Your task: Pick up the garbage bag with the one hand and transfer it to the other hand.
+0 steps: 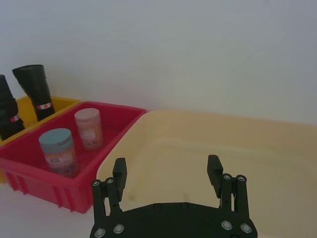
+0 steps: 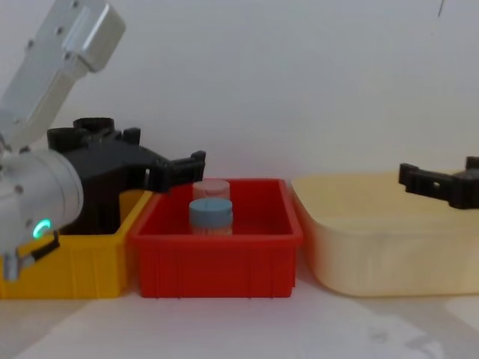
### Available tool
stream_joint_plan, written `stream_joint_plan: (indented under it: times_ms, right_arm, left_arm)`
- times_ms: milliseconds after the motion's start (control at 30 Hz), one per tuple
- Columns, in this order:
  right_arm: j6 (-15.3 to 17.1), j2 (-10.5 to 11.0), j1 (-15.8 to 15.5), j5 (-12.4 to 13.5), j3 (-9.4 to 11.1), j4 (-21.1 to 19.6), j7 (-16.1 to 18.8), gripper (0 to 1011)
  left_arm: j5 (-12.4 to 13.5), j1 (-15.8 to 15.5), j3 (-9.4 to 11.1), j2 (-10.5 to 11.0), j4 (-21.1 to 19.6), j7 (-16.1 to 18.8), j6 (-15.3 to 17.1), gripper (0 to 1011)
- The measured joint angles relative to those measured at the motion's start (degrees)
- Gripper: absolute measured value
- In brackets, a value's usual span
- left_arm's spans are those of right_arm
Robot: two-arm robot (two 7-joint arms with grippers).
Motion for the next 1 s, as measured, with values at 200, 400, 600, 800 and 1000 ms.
stream_joint_plan:
  times_ms: [200, 400, 600, 800, 1000]
  right_arm:
    - [4.1, 0.3, 4.1, 1.4, -0.5, 1.1, 2.9, 1001]
    - [7.5, 0.5, 8.2, 2.4, -1.5, 2.0, 5.1, 1001]
    - [11.0, -0.2, 13.6, 3.1, -3.5, 3.8, 7.3, 1001]
    - [12.8, -1.3, 17.5, 3.2, -5.2, 6.2, 8.4, 1001]
    - [14.0, -3.0, 21.9, 3.2, -7.3, 9.9, 9.4, 1001]
  left_arm:
    - [-0.9, -1.3, -0.8, 0.7, -2.5, -1.2, 4.3, 1001]
    - [-2.2, -1.6, -2.8, 2.0, -6.9, -1.8, 9.8, 1001]
    - [-3.0, -0.8, -5.1, 3.4, -9.9, -1.9, 12.7, 1001]
    - [-4.5, 0.9, -8.8, 5.4, -11.6, -2.3, 14.7, 1000]
    - [-6.4, 3.0, -12.9, 7.2, -11.8, -3.3, 15.1, 1001]
